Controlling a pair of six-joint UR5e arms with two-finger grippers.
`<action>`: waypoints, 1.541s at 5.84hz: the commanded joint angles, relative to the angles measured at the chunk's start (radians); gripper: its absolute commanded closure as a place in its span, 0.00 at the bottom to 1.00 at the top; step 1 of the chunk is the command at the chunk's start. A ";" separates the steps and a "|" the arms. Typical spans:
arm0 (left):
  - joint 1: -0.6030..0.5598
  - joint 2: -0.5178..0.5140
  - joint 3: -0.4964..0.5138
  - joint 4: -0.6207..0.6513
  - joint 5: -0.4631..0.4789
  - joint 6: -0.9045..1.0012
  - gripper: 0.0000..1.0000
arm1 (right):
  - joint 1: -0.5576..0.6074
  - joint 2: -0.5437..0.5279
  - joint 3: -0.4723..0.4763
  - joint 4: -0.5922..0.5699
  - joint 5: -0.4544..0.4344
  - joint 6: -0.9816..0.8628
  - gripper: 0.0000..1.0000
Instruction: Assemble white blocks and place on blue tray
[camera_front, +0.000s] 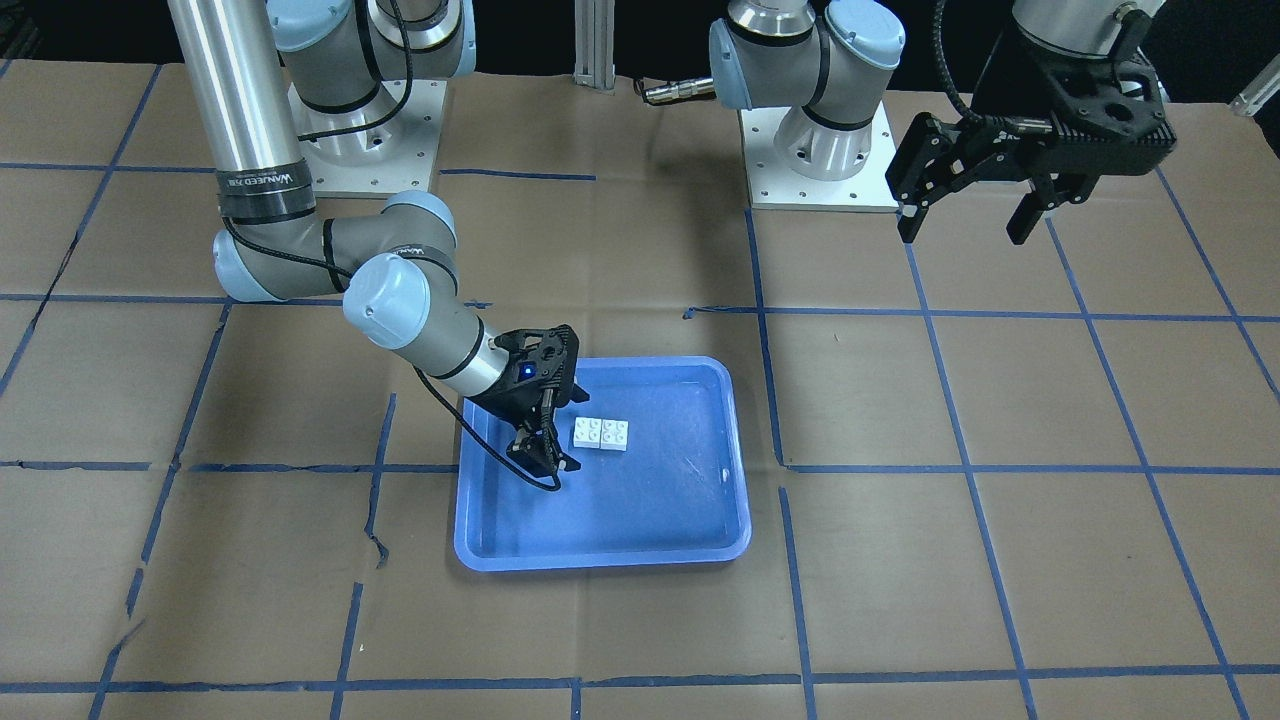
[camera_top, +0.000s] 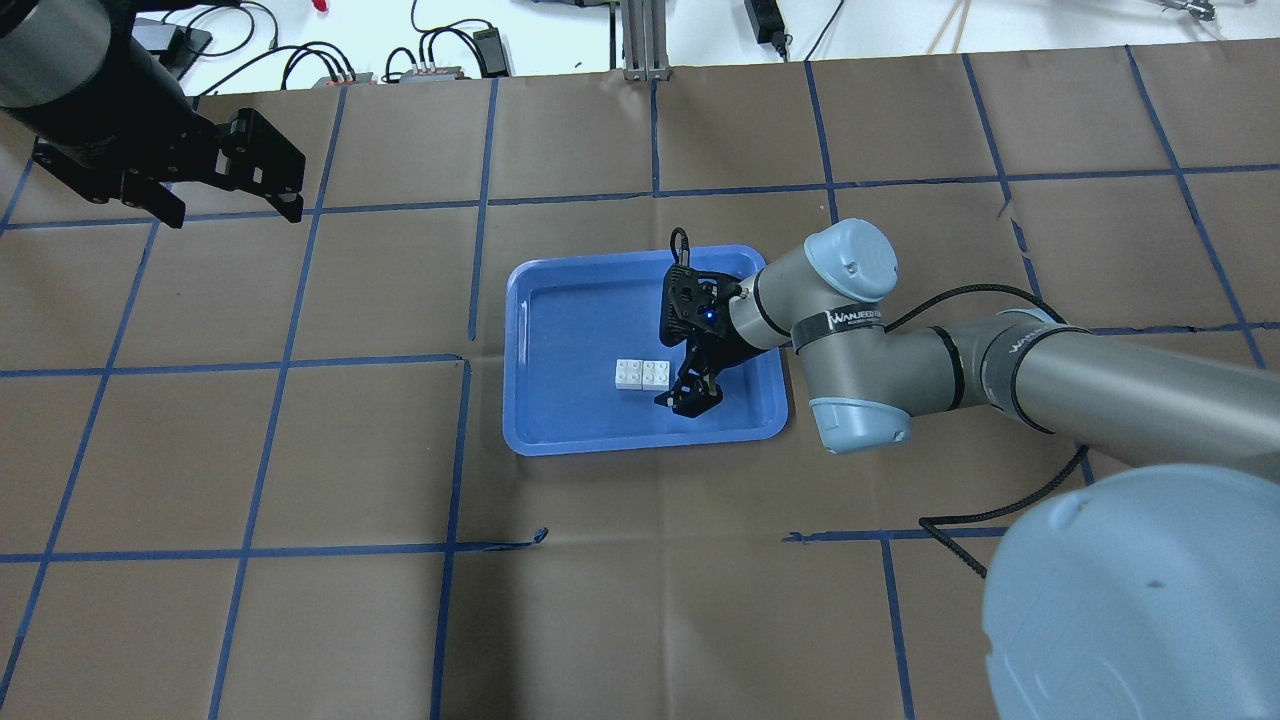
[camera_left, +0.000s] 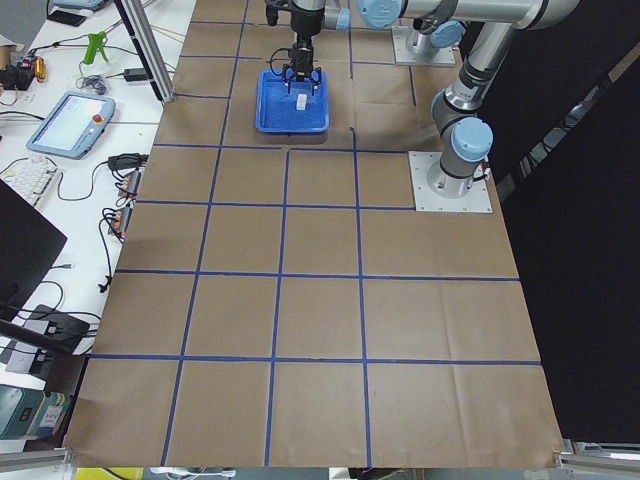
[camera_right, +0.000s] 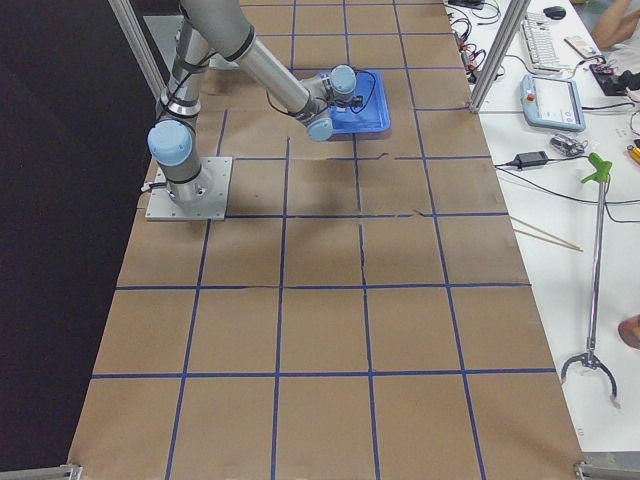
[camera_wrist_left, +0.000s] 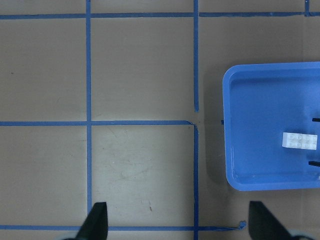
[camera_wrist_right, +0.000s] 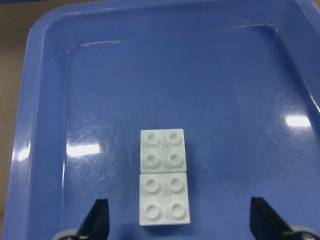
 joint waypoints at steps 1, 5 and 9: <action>0.001 0.000 0.000 0.000 0.000 0.001 0.01 | -0.015 -0.093 -0.044 0.185 -0.050 0.033 0.00; 0.001 0.000 0.001 0.002 0.000 0.001 0.01 | -0.035 -0.246 -0.249 0.710 -0.329 0.257 0.00; 0.004 0.000 0.000 0.002 0.000 0.005 0.01 | -0.150 -0.404 -0.295 0.884 -0.509 0.781 0.00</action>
